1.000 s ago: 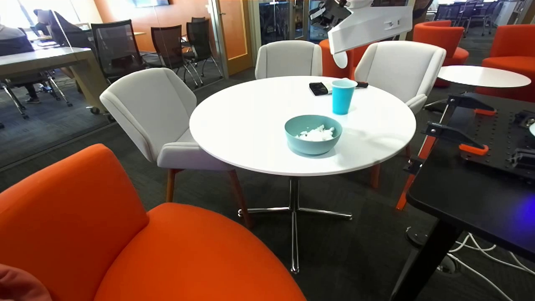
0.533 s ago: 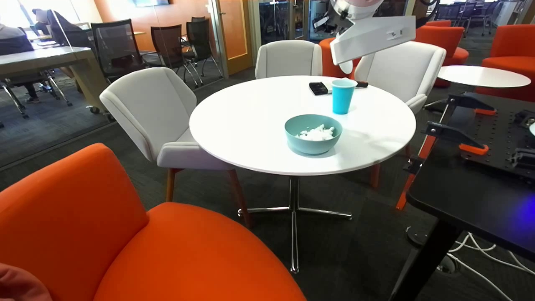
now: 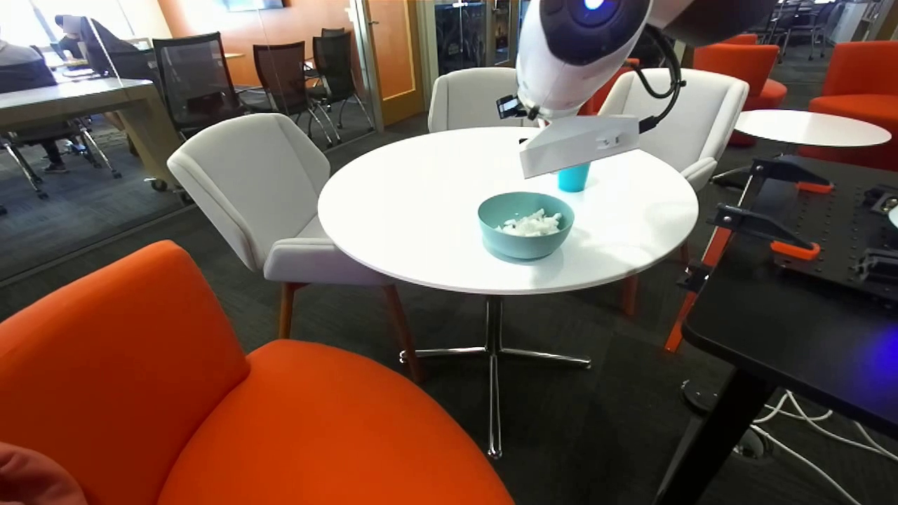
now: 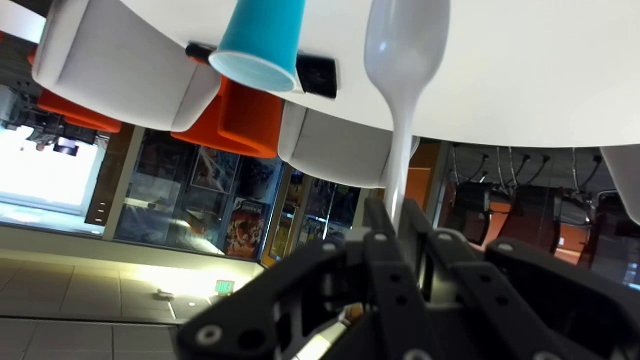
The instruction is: Use the spoon to stir the contents of the bowl
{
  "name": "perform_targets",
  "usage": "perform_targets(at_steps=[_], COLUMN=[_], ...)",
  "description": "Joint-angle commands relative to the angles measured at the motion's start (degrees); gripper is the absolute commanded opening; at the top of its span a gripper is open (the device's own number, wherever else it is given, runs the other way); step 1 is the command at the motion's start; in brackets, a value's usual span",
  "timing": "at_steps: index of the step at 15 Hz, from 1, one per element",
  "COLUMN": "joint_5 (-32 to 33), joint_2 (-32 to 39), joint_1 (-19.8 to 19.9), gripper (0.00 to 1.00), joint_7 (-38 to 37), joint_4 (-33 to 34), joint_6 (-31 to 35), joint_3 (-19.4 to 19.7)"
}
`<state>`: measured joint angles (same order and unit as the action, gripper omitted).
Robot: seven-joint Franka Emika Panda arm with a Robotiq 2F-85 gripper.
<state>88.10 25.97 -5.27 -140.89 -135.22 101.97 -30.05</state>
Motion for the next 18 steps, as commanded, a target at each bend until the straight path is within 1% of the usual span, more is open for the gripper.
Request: perform_targets(at_steps=[1, 3, 4, 5, 8, 14, 15, 16, 18], joint_5=[1.6, 2.9, 3.6, 1.8, 2.4, 2.5, 2.5, 2.0, -2.4], joint_2=[5.8, 7.9, 8.9, 6.7, 8.6, 8.7, 8.7, 8.9, 10.1], joint_1=[-8.3, -11.8, -13.2, -11.4, -13.4, -13.3, -13.3, -13.5, -13.6], gripper=[0.03, 0.03, 0.03, 0.11, 0.11, 0.11, 0.03, 0.03, 0.03], joint_7=[-5.1, -9.4, -10.5, -7.1, -8.4, -8.4, -8.4, -8.2, -8.2], joint_4=[6.2, 7.7, 7.9, 6.5, 7.5, 7.8, 7.9, 8.7, 11.3], joint_6=[-2.1, -3.4, -3.9, -0.6, -2.0, -2.1, -2.1, -3.5, -6.9], joint_3=[7.2, 9.3, 9.7, 9.6, 9.7, 10.0, 10.0, 10.5, 11.1])
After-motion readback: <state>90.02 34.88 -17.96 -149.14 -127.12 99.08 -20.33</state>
